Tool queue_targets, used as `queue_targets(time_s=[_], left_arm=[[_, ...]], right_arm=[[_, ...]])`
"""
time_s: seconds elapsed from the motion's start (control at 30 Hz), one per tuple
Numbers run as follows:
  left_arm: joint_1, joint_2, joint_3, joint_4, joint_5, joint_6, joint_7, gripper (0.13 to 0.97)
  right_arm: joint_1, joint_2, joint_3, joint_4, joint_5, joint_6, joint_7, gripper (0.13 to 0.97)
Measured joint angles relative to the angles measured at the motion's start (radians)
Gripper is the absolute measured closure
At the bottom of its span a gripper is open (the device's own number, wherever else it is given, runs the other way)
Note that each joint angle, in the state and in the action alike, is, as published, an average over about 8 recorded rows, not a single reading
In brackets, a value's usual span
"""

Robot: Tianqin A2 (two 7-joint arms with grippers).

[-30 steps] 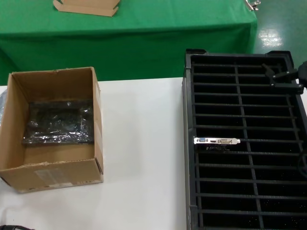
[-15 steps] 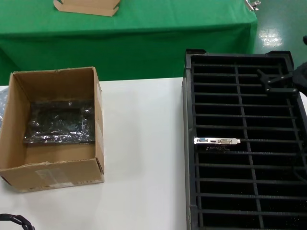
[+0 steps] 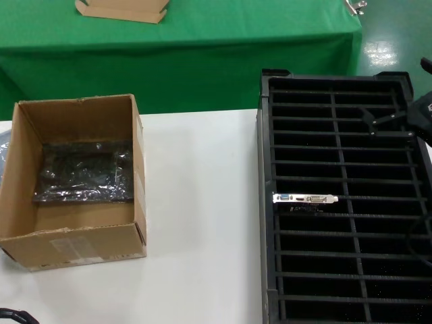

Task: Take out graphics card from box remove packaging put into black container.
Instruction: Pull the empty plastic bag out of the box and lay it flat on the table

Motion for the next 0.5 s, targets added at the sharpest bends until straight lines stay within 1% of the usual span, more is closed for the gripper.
queue_targets(time_s=[0.5], left_arm=[[0.013, -0.011, 0.045, -0.003, -0.012, 0.009, -0.045, 0.958]], right_arm=[[-0.049, 0.020, 0.010, 0.037, 0.028, 0.027, -0.002, 0.129]])
